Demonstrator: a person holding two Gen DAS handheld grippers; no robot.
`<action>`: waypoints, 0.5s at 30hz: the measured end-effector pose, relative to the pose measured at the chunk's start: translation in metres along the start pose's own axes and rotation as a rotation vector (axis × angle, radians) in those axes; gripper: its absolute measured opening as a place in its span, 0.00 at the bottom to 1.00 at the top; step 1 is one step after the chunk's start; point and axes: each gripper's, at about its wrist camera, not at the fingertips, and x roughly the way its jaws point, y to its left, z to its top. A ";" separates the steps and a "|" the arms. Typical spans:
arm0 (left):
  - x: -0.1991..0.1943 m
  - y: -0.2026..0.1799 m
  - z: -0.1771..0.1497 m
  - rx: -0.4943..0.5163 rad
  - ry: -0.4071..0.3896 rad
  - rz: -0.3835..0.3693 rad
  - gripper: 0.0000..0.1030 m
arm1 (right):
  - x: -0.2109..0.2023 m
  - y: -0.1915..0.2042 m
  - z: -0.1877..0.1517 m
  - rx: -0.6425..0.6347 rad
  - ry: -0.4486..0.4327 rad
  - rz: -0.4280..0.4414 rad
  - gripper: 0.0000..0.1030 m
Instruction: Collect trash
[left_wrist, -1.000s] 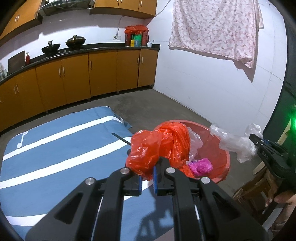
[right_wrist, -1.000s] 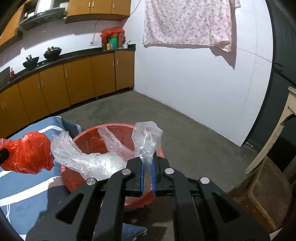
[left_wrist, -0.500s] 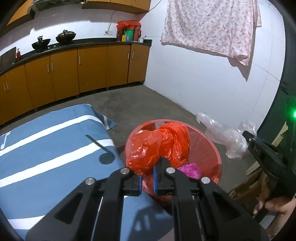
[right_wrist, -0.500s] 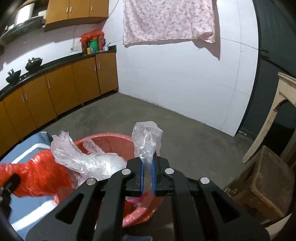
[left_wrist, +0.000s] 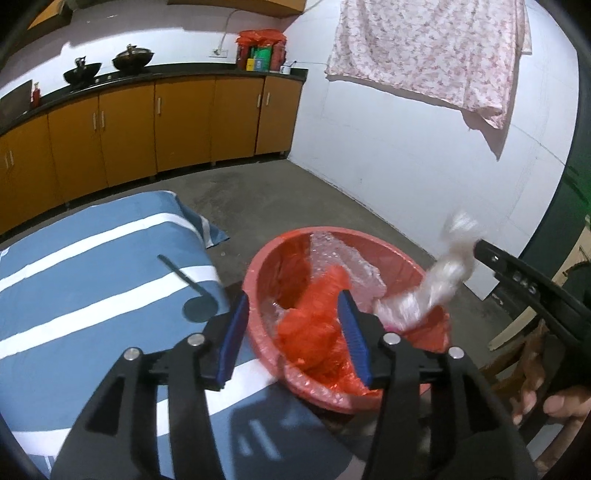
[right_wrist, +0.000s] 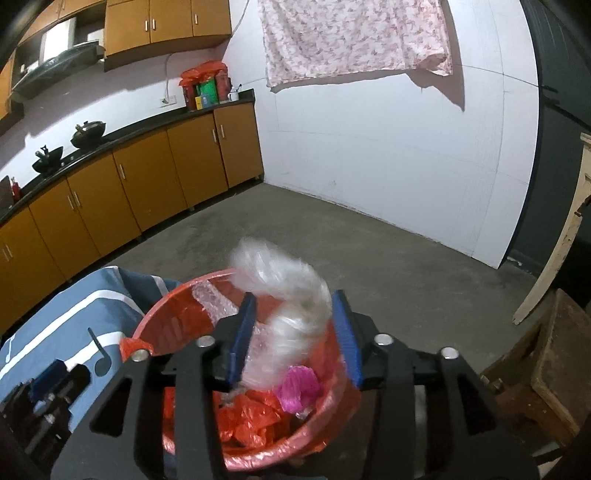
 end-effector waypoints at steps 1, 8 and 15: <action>-0.004 0.003 0.000 -0.003 -0.006 0.005 0.57 | -0.004 -0.001 -0.001 -0.004 -0.008 0.003 0.59; -0.051 0.019 -0.011 -0.001 -0.075 0.051 0.74 | -0.043 -0.010 -0.010 -0.023 -0.060 0.046 0.64; -0.124 0.033 -0.030 0.018 -0.194 0.134 0.95 | -0.101 -0.018 -0.030 -0.053 -0.152 0.065 0.88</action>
